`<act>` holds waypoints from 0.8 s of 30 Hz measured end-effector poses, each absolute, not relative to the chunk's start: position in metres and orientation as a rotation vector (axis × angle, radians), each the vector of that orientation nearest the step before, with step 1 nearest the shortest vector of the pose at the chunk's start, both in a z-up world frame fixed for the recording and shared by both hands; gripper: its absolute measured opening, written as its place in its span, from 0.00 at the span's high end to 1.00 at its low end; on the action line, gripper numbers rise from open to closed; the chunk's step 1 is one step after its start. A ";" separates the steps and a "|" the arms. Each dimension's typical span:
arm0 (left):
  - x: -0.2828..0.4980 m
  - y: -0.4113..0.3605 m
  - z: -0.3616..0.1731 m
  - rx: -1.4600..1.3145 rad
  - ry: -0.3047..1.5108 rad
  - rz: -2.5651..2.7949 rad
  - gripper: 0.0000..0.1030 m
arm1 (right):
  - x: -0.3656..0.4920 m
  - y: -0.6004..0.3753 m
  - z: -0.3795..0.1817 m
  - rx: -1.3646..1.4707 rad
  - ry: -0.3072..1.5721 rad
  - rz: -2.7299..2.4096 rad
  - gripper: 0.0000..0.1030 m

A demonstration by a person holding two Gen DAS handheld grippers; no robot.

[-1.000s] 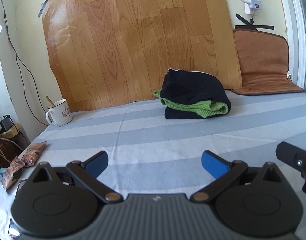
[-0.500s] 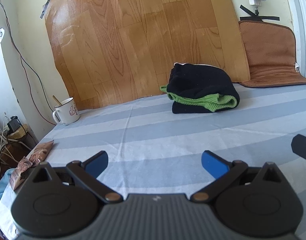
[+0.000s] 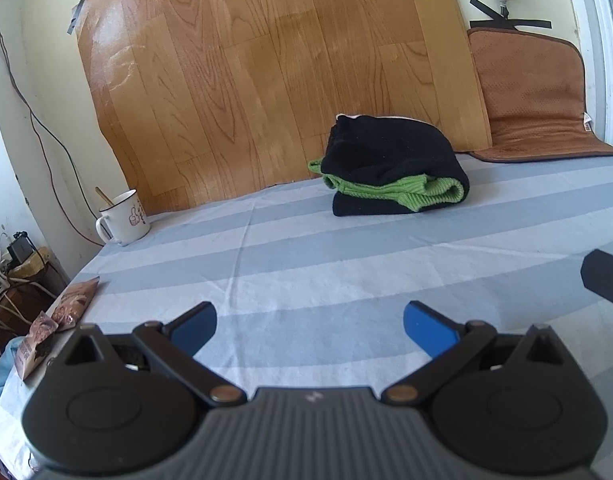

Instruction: Fold small clothes

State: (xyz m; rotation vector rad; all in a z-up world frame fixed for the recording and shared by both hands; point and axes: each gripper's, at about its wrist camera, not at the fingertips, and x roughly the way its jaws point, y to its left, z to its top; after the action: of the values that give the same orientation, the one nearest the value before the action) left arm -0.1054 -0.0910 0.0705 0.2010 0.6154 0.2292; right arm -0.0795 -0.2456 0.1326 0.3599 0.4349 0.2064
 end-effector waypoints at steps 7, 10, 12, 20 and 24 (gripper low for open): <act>-0.103 -0.101 0.061 0.220 0.689 0.165 0.00 | -0.080 -0.248 0.132 0.372 0.436 0.208 0.00; -0.103 -0.105 0.058 0.236 0.706 0.164 0.00 | -0.081 -0.249 0.131 0.377 0.439 0.210 0.00; -0.103 -0.106 0.056 0.240 0.714 0.166 0.00 | -0.080 -0.250 0.131 0.381 0.442 0.211 0.00; -0.102 -0.107 0.056 0.252 0.728 0.181 0.00 | -0.081 -0.252 0.129 0.394 0.446 0.211 0.00; -0.102 -0.108 0.056 0.251 0.732 0.190 0.00 | -0.082 -0.254 0.129 0.399 0.445 0.210 0.00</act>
State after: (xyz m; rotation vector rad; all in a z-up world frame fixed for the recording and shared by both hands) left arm -0.1023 -0.1077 0.0560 0.2511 0.7320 0.1900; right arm -0.0822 -0.2536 0.1287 0.3988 0.4451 0.2103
